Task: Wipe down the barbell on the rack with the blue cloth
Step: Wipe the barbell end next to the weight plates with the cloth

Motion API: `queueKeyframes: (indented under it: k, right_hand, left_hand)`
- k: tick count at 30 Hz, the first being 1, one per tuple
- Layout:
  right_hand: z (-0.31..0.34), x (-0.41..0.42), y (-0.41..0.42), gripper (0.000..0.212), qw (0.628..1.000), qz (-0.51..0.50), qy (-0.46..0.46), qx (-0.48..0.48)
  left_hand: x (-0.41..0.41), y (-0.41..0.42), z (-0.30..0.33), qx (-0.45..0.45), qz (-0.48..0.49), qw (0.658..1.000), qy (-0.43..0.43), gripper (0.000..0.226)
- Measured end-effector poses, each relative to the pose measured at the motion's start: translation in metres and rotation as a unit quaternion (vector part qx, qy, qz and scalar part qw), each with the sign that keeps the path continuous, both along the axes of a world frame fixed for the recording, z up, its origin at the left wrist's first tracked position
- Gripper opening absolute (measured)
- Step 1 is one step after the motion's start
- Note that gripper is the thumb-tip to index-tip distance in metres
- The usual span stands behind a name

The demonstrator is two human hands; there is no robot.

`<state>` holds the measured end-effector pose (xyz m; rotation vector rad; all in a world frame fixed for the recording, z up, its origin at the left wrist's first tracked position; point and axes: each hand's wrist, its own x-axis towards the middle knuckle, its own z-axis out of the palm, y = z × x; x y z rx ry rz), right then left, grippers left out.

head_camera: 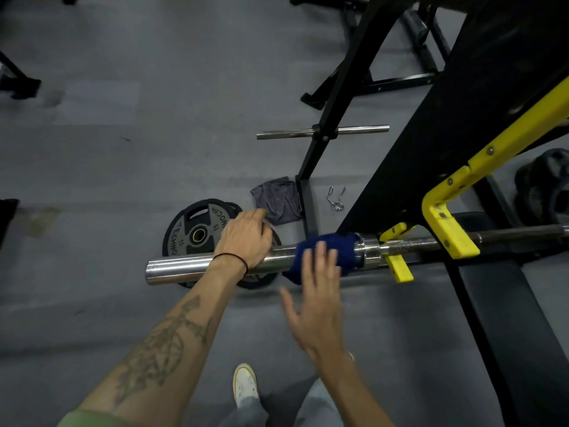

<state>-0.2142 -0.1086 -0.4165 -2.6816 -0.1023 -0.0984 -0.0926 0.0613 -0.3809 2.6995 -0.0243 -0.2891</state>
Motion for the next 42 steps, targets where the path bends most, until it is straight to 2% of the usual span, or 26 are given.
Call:
queueKeyframes:
  k: [2,3,6,8,9,11,13,14,16,18,20,22,23,26,27,28,30,31,32,34,35,37,39,41,42]
  right_hand:
    - [-0.006,0.003,-0.011,0.076,0.993,0.092,-0.029,-0.063]
    - [-0.007,0.008,-0.027,0.073,0.991,0.095,-0.037,-0.089]
    - [-0.003,0.016,-0.056,0.067,0.997,-0.023,-0.028,-0.074]
    - [0.002,0.014,-0.03,0.07,0.996,-0.088,-0.01,-0.022]
    - [0.003,0.012,-0.011,0.073,0.997,-0.081,0.0,-0.007]
    - [-0.003,0.004,0.007,0.075,0.999,0.021,-0.015,-0.036]
    - [-0.008,0.009,-0.021,0.071,0.988,0.094,-0.044,-0.112]
    - [-0.009,0.012,-0.04,0.068,0.988,0.078,-0.047,-0.123]
    - [-0.004,0.011,-0.054,0.064,0.996,-0.031,-0.027,-0.08]
    - [0.001,0.006,-0.027,0.067,0.996,-0.076,0.002,-0.037]
    - [-0.003,-0.005,0.001,0.072,0.998,0.018,-0.005,-0.056]
    - [-0.009,-0.002,-0.013,0.069,0.988,0.096,-0.036,-0.116]
    - [-0.009,0.001,-0.028,0.067,0.989,0.07,-0.038,-0.121]
    - [-0.003,0.0,-0.032,0.067,0.994,-0.1,0.015,-0.032]
    - [-0.002,-0.002,-0.02,0.07,0.995,-0.093,0.029,-0.022]
    - [-0.003,-0.006,-0.012,0.072,0.998,-0.046,0.03,-0.031]
    - [-0.009,-0.006,-0.024,0.071,0.994,0.059,0.001,-0.095]
    - [-0.01,-0.002,-0.039,0.068,0.992,0.063,-0.005,-0.109]
    - [-0.008,0.001,-0.051,0.066,0.995,0.025,-0.002,-0.095]
    - [0.0,-0.001,-0.048,0.067,0.997,-0.07,0.021,-0.019]
    - [0.002,-0.003,-0.032,0.069,0.996,-0.078,0.035,0.001]
    - [0.002,-0.013,-0.001,0.072,0.999,0.004,0.03,-0.024]
    - [-0.006,-0.012,-0.007,0.069,0.99,0.104,-0.011,-0.093]
    - [-0.009,-0.002,-0.035,0.066,0.989,0.091,-0.033,-0.11]
    - [-0.006,-0.001,-0.042,0.066,0.996,0.035,-0.029,-0.078]
  left_hand:
    - [-0.001,0.0,0.004,0.024,-0.018,0.999,-0.031,0.036]
    - [-0.004,-0.001,0.005,0.044,-0.035,0.997,-0.055,0.033]
    - [-0.026,-0.007,0.004,0.068,-0.054,0.989,-0.117,0.031]
    - [-0.04,-0.008,-0.003,0.057,-0.013,0.993,-0.101,0.038]
    - [-0.043,-0.009,-0.007,0.059,0.009,0.994,-0.089,0.044]
    - [-0.044,-0.01,-0.013,0.078,0.024,0.993,-0.085,0.052]
    - [-0.041,-0.012,-0.011,0.082,0.016,0.993,-0.082,0.052]
    - [-0.04,-0.013,-0.009,0.083,0.01,0.993,-0.085,0.052]
    - [-0.041,-0.013,-0.005,0.087,0.003,0.992,-0.09,0.049]
    - [-0.041,-0.013,-0.004,0.09,0.003,0.992,-0.094,0.047]
    - [-0.041,-0.014,-0.004,0.093,0.0,0.992,-0.089,0.046]
    - [-0.041,-0.014,-0.003,0.091,-0.003,0.992,-0.085,0.046]
    - [-0.04,-0.014,-0.003,0.092,-0.003,0.992,-0.086,0.046]
    - [-0.04,-0.014,0.0,0.099,-0.004,0.991,-0.087,0.044]
    - [-0.04,-0.014,0.0,0.1,-0.006,0.991,-0.085,0.044]
    - [-0.04,-0.013,0.0,0.102,-0.007,0.992,-0.08,0.045]
    - [-0.039,-0.013,-0.001,0.105,-0.007,0.992,-0.071,0.047]
    - [-0.038,-0.013,-0.001,0.106,-0.005,0.992,-0.068,0.046]
    - [-0.038,-0.013,-0.001,0.108,-0.003,0.992,-0.064,0.045]
    - [-0.036,-0.014,-0.002,0.111,0.001,0.992,-0.056,0.044]
    - [-0.035,-0.013,-0.002,0.111,0.002,0.993,-0.049,0.045]
    - [-0.034,-0.012,-0.003,0.108,-0.003,0.993,-0.036,0.045]
    - [-0.029,-0.01,-0.005,0.092,-0.005,0.995,-0.024,0.042]
    - [-0.023,-0.009,-0.005,0.075,-0.004,0.997,-0.014,0.037]
    - [-0.02,-0.009,-0.004,0.071,-0.006,0.997,-0.013,0.037]
